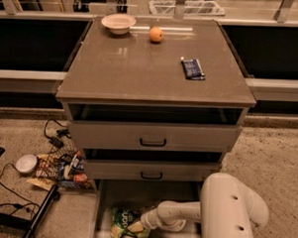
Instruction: Pick green rice chip bag from bottom drawer and place on counter
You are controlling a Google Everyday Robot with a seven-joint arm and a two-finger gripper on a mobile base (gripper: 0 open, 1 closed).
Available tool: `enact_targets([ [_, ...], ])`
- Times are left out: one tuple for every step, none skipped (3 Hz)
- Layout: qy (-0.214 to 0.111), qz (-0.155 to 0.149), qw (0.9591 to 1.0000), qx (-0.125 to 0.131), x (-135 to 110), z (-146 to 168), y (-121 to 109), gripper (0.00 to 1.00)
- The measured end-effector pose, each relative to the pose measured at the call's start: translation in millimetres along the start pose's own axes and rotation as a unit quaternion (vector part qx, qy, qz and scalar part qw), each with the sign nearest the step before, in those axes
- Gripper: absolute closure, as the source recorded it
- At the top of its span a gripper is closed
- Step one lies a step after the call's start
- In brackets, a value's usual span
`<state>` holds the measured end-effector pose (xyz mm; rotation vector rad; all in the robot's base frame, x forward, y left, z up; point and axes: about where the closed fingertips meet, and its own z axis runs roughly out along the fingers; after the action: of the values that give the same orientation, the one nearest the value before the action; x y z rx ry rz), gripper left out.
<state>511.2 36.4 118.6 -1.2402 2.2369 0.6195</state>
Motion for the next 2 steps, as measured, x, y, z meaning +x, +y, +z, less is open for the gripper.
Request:
enact_targets([
  [0.000,-0.011,0.9999,-0.008,-10.8,-13.5,3.0,1.00],
  [0.003,-0.024,0.9996,-0.014,-27.3,-63.4,7.8,1.00],
])
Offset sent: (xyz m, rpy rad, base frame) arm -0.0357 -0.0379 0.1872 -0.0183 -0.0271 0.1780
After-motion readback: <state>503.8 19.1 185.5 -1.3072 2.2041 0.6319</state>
